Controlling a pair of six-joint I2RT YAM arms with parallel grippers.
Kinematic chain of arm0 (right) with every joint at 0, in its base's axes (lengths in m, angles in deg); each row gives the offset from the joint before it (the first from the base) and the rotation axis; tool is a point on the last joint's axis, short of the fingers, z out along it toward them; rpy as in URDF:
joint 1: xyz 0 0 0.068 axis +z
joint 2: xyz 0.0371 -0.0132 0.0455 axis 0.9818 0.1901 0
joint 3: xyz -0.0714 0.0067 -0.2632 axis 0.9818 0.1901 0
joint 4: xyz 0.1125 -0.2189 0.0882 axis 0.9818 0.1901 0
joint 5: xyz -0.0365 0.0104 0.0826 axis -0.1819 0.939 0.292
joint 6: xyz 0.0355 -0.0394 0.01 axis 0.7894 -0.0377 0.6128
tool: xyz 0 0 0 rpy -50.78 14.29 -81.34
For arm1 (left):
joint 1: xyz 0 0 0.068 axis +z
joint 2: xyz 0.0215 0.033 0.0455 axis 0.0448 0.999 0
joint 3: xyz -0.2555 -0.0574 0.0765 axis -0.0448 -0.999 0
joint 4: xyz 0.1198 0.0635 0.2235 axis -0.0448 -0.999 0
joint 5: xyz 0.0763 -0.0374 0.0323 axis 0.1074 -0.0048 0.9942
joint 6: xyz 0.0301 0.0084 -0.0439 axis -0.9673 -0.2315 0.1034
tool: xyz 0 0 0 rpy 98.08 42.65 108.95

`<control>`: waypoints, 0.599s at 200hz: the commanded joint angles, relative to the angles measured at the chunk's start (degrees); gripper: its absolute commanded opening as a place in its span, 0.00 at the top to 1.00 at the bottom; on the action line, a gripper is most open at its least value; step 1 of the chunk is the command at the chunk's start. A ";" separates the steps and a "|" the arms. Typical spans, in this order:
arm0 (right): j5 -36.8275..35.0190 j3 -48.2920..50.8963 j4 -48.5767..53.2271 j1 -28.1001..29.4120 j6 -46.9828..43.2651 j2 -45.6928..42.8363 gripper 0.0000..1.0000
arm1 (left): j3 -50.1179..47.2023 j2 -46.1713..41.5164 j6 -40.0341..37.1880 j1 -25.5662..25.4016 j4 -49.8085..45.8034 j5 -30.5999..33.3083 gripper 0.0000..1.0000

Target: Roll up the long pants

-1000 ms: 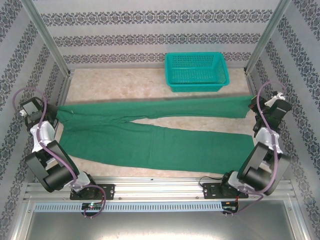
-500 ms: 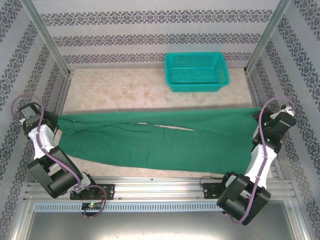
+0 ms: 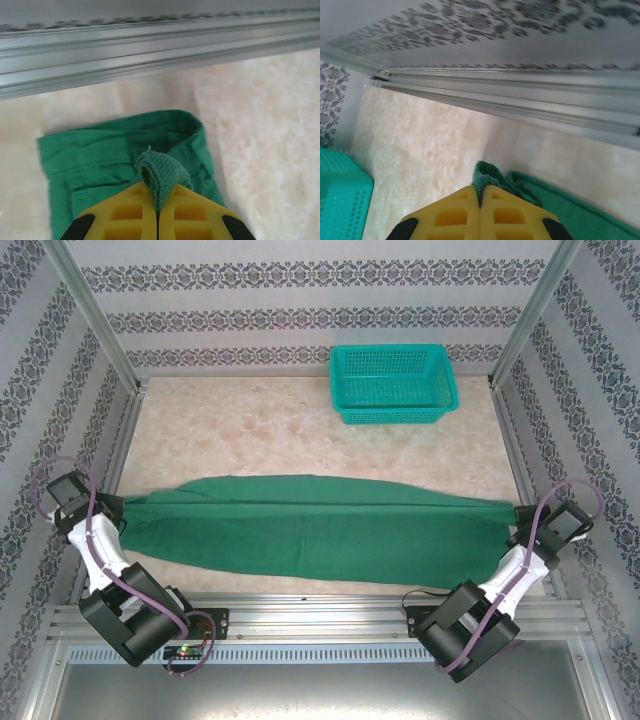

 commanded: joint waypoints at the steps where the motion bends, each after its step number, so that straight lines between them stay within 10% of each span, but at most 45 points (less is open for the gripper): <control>1: -8.78 2.41 2.41 -1.74 6.61 -4.05 1.00 | -1.54 -2.98 4.77 4.45 -0.02 9.07 1.00; 18: -10.51 5.52 3.68 -1.80 9.59 -8.87 1.00 | -1.20 -2.16 6.53 5.42 -0.94 9.86 1.00; 26: -11.08 7.84 4.37 -1.75 10.67 -10.90 1.00 | -0.63 -1.02 6.78 5.56 -0.99 9.46 0.83; 53: -11.95 7.01 8.98 -1.77 11.05 -12.43 0.04 | -1.19 0.96 10.09 5.62 1.56 5.44 0.25; 69: -11.96 6.23 9.95 -1.84 10.26 -12.18 0.02 | -1.65 -0.15 12.12 5.65 3.09 3.25 0.00; 100: -5.39 3.45 2.09 -0.34 9.52 -8.04 0.02 | -2.62 -7.36 13.51 4.52 8.40 0.37 0.04; 120: -9.40 -3.03 0.90 12.07 0.60 -3.49 0.02 | -1.06 -12.68 10.76 -2.53 8.29 0.97 0.13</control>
